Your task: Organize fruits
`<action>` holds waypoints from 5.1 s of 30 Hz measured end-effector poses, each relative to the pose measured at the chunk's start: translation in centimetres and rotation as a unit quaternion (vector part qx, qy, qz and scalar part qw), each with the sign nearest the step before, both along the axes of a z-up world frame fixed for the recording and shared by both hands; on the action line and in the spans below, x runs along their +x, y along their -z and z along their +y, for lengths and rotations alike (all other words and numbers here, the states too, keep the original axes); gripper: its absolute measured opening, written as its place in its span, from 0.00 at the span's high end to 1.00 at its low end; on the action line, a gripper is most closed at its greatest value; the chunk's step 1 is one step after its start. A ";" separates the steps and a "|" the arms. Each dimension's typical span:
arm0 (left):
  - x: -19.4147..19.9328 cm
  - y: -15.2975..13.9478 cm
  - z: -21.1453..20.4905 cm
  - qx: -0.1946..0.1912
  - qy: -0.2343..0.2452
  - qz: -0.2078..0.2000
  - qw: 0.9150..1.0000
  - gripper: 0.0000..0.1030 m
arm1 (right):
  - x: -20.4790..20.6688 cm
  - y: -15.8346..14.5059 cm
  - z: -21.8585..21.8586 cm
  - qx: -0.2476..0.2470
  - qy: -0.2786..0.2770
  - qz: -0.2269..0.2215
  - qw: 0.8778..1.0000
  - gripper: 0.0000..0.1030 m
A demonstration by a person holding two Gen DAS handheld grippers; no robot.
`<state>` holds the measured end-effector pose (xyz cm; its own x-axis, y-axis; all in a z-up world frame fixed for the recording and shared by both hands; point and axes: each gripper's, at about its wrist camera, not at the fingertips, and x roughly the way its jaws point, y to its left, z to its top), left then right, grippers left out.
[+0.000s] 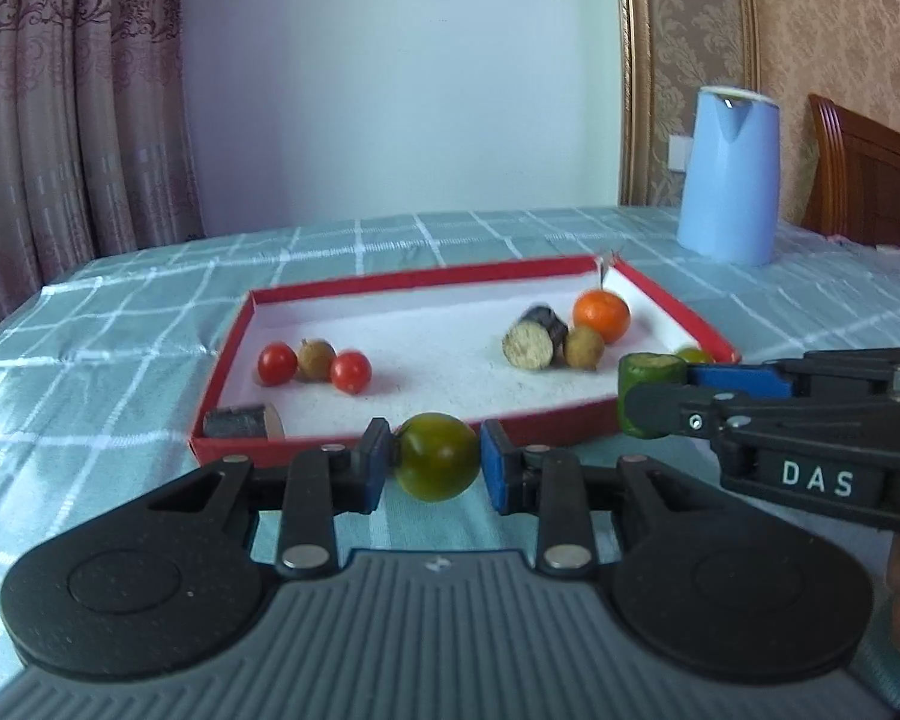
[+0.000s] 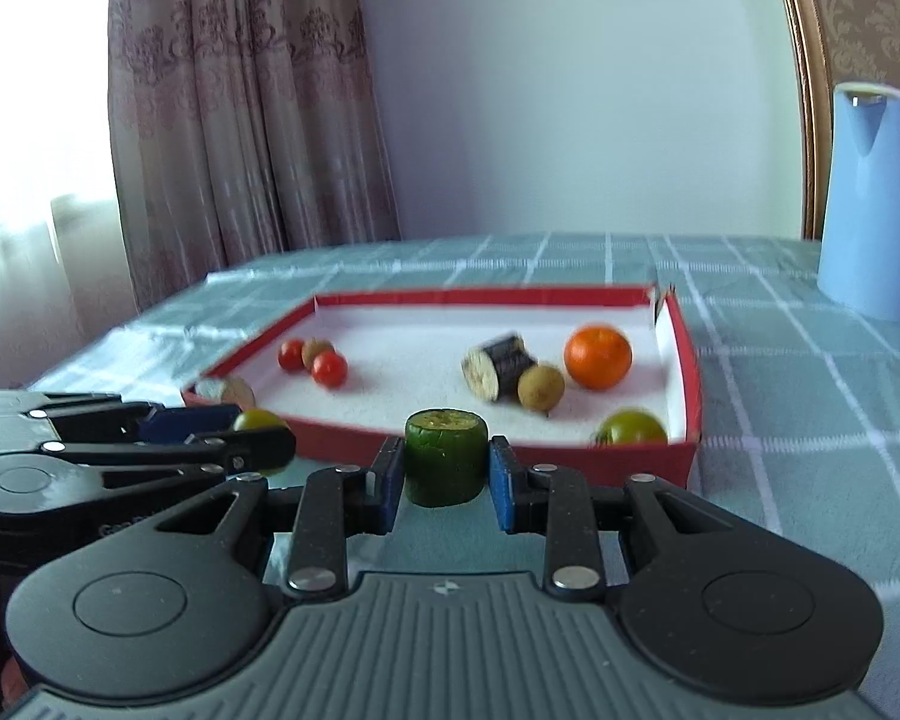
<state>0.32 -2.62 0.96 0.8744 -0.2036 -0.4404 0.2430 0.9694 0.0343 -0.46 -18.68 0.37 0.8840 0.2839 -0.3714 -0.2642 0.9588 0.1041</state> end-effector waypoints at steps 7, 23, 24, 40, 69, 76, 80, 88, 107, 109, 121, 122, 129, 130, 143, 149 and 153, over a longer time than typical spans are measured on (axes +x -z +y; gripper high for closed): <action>2.3 -1.8 -0.3 0.004 -0.017 -0.017 1.000 0.72 | 2.7 -2.2 0.7 -0.028 0.018 -0.026 0.999 0.72; 9.8 0.0 0.5 0.023 -0.084 0.030 0.996 0.72 | 10.2 -0.3 4.2 -0.058 0.012 0.046 0.997 0.72; 9.9 -0.1 0.5 0.023 -0.084 0.030 0.996 0.71 | 10.4 -0.1 4.4 -0.058 0.011 0.050 0.997 0.72; 9.0 0.5 0.4 0.009 -0.062 0.066 0.996 0.71 | 11.4 0.8 4.3 -0.063 0.023 0.070 0.995 0.72; 11.5 1.6 1.3 0.028 -0.117 0.080 0.989 0.23 | 11.9 1.1 3.2 -0.025 0.033 0.100 0.994 0.71; 11.0 1.3 1.7 0.022 -0.125 0.072 0.989 0.14 | 11.4 0.9 3.3 -0.037 0.031 0.086 0.995 0.71; 10.7 1.2 1.9 0.017 -0.125 0.071 0.989 0.12 | 11.0 0.7 3.4 -0.045 0.032 0.073 0.996 0.71; 9.8 1.0 2.4 0.005 -0.123 0.061 0.990 0.11 | 9.8 0.2 2.4 -0.028 0.060 0.041 0.997 0.38; 6.8 0.4 2.6 -0.006 -0.113 0.048 0.992 0.04 | 6.7 -0.4 1.5 0.000 0.063 0.024 0.998 0.26; 5.8 0.2 2.9 -0.018 -0.112 0.044 0.993 0.01 | 5.7 -0.6 1.2 0.009 0.060 0.019 0.998 0.23; 2.6 0.6 1.6 -0.002 -0.103 0.027 0.994 0.00 | 0.9 0.2 0.4 0.010 0.057 -0.007 0.998 0.19; 2.3 0.6 1.6 -0.001 -0.103 0.025 0.994 0.00 | 0.8 0.2 0.1 0.014 0.061 -0.005 0.998 0.19; 1.3 0.8 0.8 0.023 -0.109 -0.003 0.994 0.00 | 0.6 0.7 -0.1 0.009 0.066 0.010 0.998 0.19; 1.1 0.8 0.7 0.025 -0.107 -0.008 0.994 0.00 | 0.7 0.7 0.0 0.008 0.066 0.011 0.998 0.19; 1.3 1.0 0.9 0.015 -0.104 0.000 0.995 0.00 | 0.8 1.0 0.1 0.006 0.065 0.020 0.998 0.19; 1.2 1.0 1.1 0.013 -0.106 -0.002 0.994 0.00 | 0.8 1.0 0.2 0.004 0.063 0.021 0.998 0.19; 1.2 1.0 1.0 0.014 -0.104 0.000 0.995 0.00 | 0.8 1.0 0.2 0.003 0.063 0.021 0.998 0.18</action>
